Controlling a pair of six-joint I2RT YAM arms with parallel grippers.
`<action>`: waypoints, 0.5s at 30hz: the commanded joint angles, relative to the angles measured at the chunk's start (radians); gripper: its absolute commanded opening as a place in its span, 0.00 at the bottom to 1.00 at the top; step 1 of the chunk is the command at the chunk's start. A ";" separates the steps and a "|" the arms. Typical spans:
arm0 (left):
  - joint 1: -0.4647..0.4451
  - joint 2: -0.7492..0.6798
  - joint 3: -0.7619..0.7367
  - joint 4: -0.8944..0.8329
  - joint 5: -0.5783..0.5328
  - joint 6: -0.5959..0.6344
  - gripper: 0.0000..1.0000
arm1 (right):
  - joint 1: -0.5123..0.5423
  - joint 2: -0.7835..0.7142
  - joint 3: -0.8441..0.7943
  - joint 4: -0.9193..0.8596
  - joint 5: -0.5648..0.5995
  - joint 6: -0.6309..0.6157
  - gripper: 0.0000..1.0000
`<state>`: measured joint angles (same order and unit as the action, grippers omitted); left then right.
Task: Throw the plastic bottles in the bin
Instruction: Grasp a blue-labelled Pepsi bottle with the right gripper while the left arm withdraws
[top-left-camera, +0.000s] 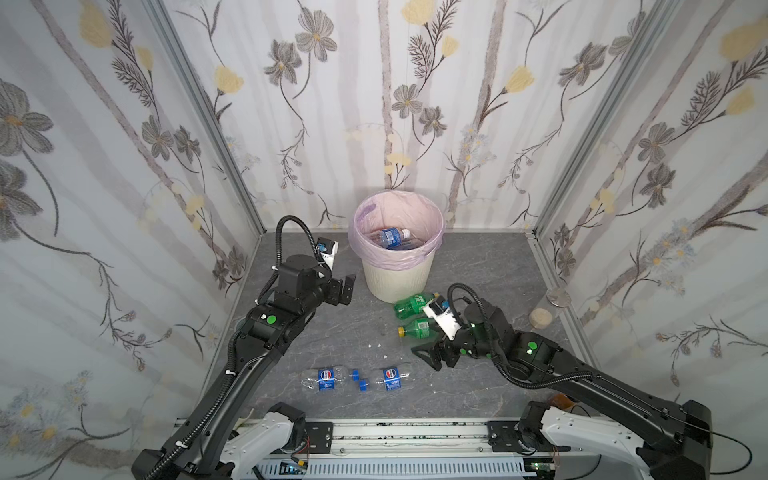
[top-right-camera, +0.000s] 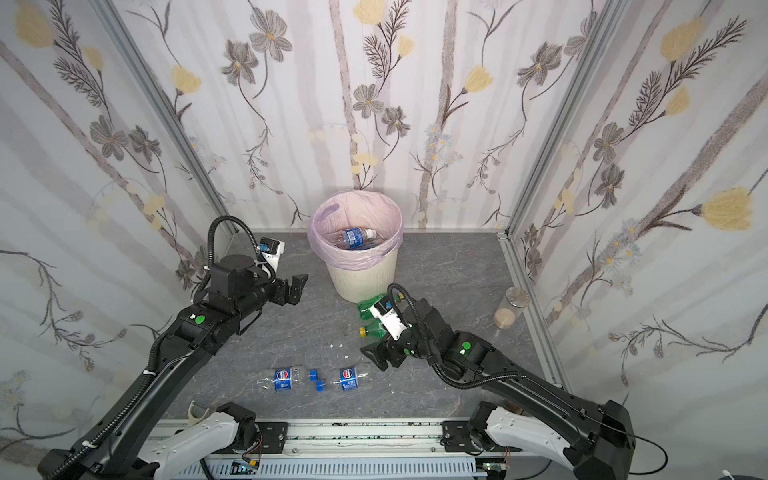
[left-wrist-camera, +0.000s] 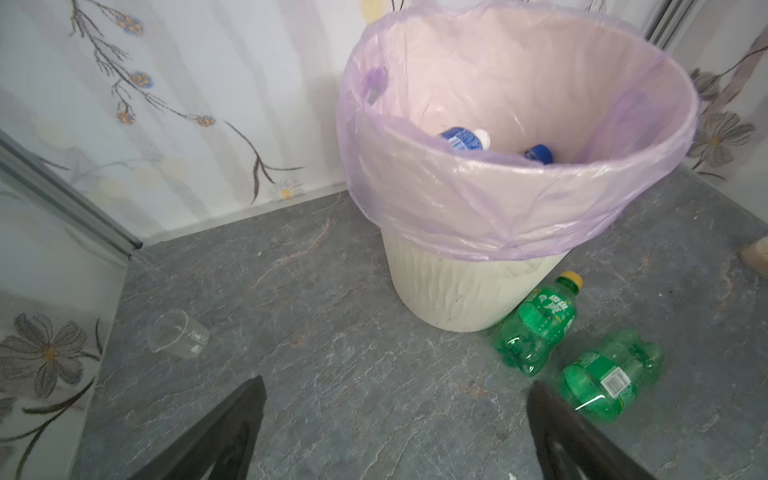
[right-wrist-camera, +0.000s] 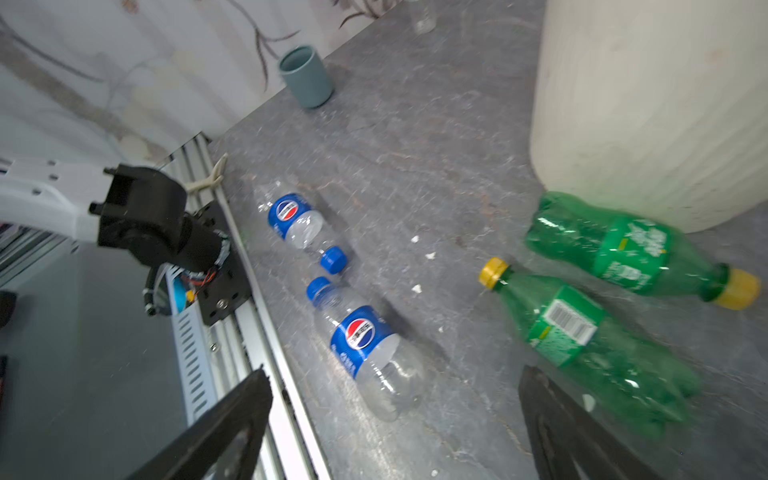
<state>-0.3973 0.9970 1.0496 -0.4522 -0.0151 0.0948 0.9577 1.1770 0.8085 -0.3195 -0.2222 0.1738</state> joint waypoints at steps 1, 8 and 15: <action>0.001 -0.013 -0.028 -0.023 -0.036 0.017 1.00 | 0.073 0.060 0.004 0.000 0.014 -0.011 0.93; 0.002 -0.048 -0.075 -0.023 -0.064 -0.005 1.00 | 0.195 0.301 0.105 -0.024 0.050 -0.101 0.87; 0.002 -0.076 -0.115 -0.025 -0.060 -0.011 1.00 | 0.233 0.555 0.201 -0.039 0.065 -0.182 0.74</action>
<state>-0.3954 0.9291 0.9436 -0.4835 -0.0673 0.0937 1.1828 1.6852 0.9874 -0.3626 -0.1757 0.0483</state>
